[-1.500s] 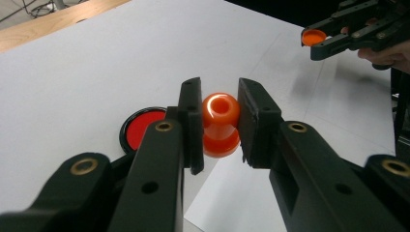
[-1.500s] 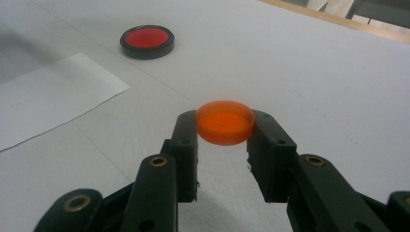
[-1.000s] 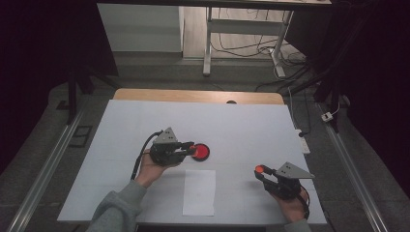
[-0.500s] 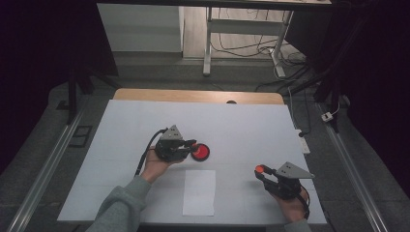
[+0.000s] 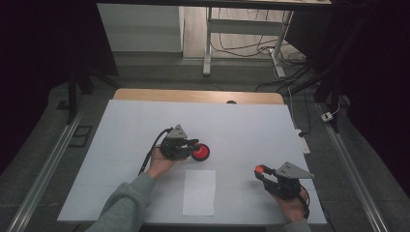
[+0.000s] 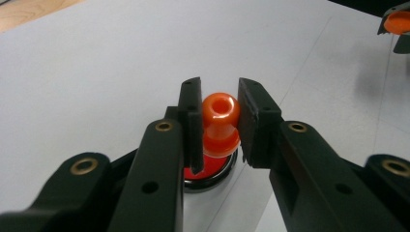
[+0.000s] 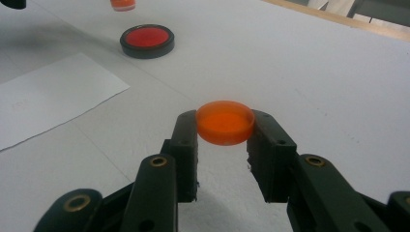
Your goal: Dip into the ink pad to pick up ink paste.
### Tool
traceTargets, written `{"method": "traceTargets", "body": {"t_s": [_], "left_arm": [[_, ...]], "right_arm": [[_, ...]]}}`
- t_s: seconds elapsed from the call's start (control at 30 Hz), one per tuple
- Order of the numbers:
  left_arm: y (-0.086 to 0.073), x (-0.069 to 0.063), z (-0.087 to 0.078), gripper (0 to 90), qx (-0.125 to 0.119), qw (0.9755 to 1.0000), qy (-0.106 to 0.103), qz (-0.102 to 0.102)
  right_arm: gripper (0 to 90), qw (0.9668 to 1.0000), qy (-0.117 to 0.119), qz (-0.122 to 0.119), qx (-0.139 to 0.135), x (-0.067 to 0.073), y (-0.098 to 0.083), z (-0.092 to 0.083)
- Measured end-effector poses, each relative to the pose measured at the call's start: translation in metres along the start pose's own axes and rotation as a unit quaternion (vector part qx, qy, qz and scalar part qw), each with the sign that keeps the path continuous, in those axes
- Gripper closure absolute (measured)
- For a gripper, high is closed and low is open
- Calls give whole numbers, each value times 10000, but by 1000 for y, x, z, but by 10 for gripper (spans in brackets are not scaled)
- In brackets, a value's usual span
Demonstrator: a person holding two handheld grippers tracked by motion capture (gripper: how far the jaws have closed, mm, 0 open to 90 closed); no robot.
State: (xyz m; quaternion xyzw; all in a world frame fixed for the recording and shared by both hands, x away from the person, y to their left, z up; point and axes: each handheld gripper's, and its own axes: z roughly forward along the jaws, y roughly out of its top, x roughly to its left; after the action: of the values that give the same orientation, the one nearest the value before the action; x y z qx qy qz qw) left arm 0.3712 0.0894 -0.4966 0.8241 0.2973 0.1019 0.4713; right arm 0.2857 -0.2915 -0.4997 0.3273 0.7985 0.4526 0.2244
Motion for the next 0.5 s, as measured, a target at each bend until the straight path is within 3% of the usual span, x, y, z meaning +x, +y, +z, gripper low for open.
{"method": "traceTargets", "body": {"t_s": [0.5], "left_arm": [[-2, 4, 18, 723, 66, 10000, 5, 18]], "right_arm": [[647, 10000, 28, 0, -3, 1, 0, 1]]}}
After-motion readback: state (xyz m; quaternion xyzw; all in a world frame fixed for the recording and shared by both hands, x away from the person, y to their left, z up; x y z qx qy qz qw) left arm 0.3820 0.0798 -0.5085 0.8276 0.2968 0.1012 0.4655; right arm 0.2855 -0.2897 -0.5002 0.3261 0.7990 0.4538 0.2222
